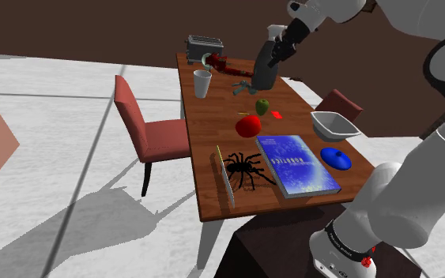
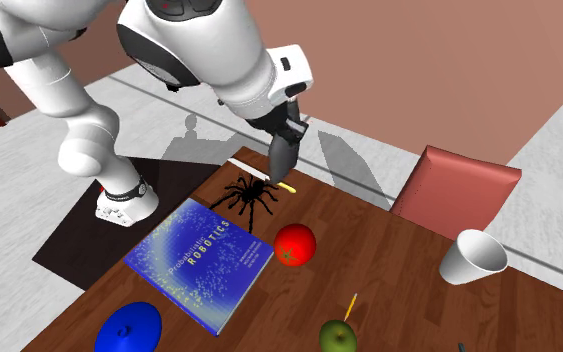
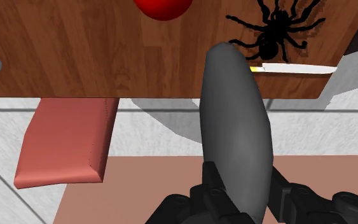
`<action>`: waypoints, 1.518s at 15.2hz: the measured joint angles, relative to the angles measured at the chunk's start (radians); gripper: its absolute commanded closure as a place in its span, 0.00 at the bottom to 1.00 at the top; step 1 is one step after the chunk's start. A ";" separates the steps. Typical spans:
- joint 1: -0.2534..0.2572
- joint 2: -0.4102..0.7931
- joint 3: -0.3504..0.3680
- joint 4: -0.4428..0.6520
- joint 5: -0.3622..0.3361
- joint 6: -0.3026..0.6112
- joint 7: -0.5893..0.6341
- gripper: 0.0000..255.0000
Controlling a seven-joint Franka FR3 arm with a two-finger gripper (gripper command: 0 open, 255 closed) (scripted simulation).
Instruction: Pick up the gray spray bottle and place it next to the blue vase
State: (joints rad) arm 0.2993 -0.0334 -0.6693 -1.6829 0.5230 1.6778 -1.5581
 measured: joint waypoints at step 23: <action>-0.193 -0.152 -0.305 -0.033 -0.178 -0.284 -0.396 1.00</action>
State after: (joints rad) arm 0.1060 -0.1852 -0.9743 -1.7162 0.3452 1.3937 -1.9543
